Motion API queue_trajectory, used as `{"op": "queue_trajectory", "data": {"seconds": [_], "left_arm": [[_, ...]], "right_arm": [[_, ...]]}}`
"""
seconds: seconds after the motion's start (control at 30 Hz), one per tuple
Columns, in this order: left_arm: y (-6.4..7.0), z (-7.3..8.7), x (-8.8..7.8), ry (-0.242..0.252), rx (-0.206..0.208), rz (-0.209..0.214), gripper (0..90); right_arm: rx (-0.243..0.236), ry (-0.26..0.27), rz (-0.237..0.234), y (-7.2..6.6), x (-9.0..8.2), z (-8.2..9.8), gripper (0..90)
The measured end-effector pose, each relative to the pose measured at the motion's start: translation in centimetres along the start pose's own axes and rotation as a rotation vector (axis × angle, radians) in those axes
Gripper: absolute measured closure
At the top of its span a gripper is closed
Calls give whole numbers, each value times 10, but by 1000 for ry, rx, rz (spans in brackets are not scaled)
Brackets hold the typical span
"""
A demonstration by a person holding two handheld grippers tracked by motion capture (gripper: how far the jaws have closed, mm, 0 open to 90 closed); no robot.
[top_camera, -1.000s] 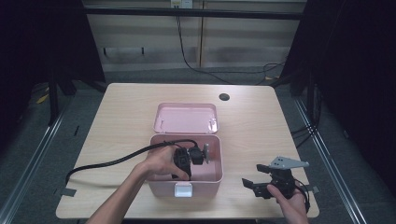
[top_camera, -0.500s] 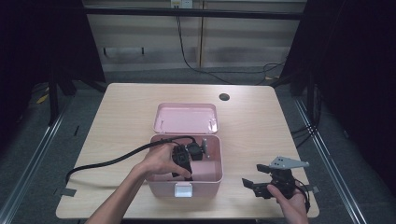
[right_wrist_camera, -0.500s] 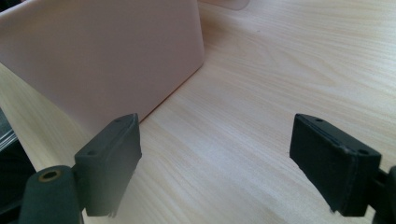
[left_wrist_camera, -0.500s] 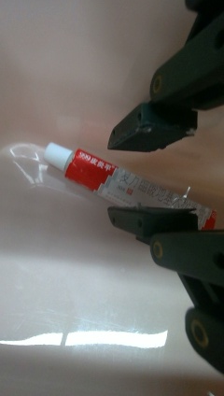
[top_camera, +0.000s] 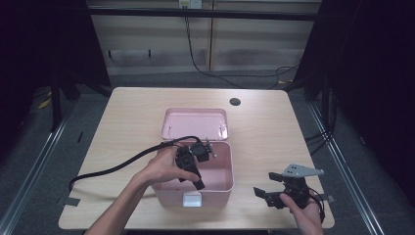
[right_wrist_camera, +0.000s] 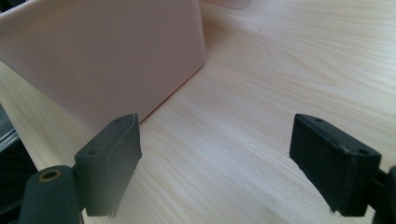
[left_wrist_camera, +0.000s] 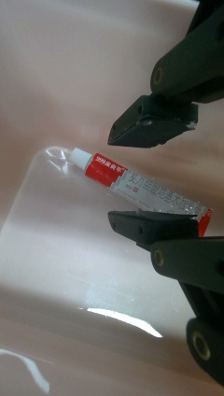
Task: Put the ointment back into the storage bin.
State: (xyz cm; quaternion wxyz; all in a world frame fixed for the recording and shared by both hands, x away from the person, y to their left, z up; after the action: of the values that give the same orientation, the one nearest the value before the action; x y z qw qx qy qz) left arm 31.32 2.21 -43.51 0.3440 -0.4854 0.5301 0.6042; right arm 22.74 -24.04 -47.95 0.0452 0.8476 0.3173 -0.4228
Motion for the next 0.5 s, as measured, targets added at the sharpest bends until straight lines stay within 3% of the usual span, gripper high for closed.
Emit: {"op": "queue_trajectory", "data": {"seconds": [0.33, 0.5], "left_arm": [[4, 11, -19, 65, -8, -11, 547], [-1, 25, -29, 135, -24, -40, 560]], "right_arm": [[2, 0, 2, 0, 0, 0, 163], [3, 0, 1, 0, 0, 0, 163]]}}
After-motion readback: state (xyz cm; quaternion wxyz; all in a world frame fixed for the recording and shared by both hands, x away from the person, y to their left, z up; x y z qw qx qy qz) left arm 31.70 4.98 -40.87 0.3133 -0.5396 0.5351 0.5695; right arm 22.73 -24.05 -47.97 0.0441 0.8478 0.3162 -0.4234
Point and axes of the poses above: each handheld gripper's, and its own axes: x roughly forward along the jaws, z roughly out of its underside, y roughly to its right, the point moved 4 cm from there along x, roughly forward along the jaws, and after that the axes turned 12 degrees about -y, right-handed, at the moved point
